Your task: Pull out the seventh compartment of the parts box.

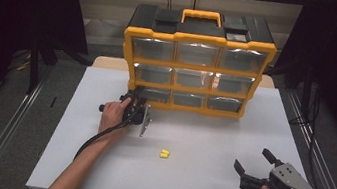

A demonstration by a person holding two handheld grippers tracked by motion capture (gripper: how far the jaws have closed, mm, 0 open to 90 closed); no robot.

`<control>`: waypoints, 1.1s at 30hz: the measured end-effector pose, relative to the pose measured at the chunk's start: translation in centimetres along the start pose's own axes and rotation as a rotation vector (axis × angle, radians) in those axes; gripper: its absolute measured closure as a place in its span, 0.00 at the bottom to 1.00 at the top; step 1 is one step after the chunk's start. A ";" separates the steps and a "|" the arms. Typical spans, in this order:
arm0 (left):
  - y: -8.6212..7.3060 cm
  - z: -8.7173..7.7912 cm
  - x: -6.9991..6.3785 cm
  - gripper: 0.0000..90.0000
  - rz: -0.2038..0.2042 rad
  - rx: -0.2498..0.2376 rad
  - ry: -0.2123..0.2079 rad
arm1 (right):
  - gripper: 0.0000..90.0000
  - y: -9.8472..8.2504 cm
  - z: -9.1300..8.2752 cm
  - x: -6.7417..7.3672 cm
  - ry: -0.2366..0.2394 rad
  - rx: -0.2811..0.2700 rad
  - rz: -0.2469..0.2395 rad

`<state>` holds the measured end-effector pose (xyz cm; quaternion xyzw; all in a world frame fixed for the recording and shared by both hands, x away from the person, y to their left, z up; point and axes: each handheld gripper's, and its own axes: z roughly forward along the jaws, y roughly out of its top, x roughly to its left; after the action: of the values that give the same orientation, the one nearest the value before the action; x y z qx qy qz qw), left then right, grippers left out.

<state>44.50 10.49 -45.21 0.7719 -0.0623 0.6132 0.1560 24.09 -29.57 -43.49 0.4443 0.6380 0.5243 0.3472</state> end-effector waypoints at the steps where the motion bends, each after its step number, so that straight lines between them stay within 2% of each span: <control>1: 0.0 0.1 0.0 0.49 0.011 -0.003 0.003 | 0.01 0.0 0.0 0.0 0.000 0.000 0.001; 5: 0.0 0.0 0.2 0.57 0.026 0.001 0.013 | 0.01 0.0 0.0 0.0 0.001 0.005 0.001; 6: -0.1 0.0 0.3 0.58 0.051 0.001 0.017 | 0.01 0.0 0.1 0.0 0.001 0.004 0.002; 7: -0.1 0.0 0.3 0.61 0.051 0.001 0.017 | 0.01 0.0 0.1 0.0 0.001 0.004 0.002; 8: 0.0 0.0 0.3 0.62 0.084 0.009 0.020 | 0.01 0.0 0.1 0.0 0.000 0.003 0.002; 10: 0.1 0.0 0.1 0.65 0.106 0.016 0.044 | 0.01 0.0 0.0 0.0 0.001 0.003 0.000; 12: 0.1 0.0 0.0 0.67 0.119 0.022 0.049 | 0.01 0.0 0.0 0.0 0.000 0.000 -0.001; 25: 0.2 0.1 0.2 0.84 0.126 0.017 0.095 | 0.01 0.0 0.0 0.1 0.003 0.001 -0.001; 26: 0.3 0.1 0.3 0.86 0.128 0.023 0.086 | 0.01 0.0 0.0 0.1 0.003 0.001 -0.001; 27: 0.2 0.1 0.3 0.87 0.116 0.020 0.083 | 0.01 0.0 0.0 0.1 0.003 0.001 0.000; 28: 0.3 0.0 0.5 0.87 0.143 0.029 0.084 | 0.01 0.0 0.0 0.1 0.006 0.001 0.000; 29: 0.2 0.1 0.3 0.87 0.130 0.020 0.088 | 0.01 0.0 0.0 0.1 0.005 0.000 0.000; 32: 0.3 0.0 0.4 0.87 0.135 0.028 0.084 | 0.01 0.0 0.0 0.1 0.007 -0.001 -0.001; 33: 0.3 0.0 0.4 0.87 0.123 0.021 0.087 | 0.01 0.0 0.0 0.1 0.006 -0.002 -0.001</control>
<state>44.55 10.26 -44.83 0.7410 -0.0962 0.6550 0.1124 24.07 -29.46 -43.49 0.4419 0.6389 0.5262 0.3459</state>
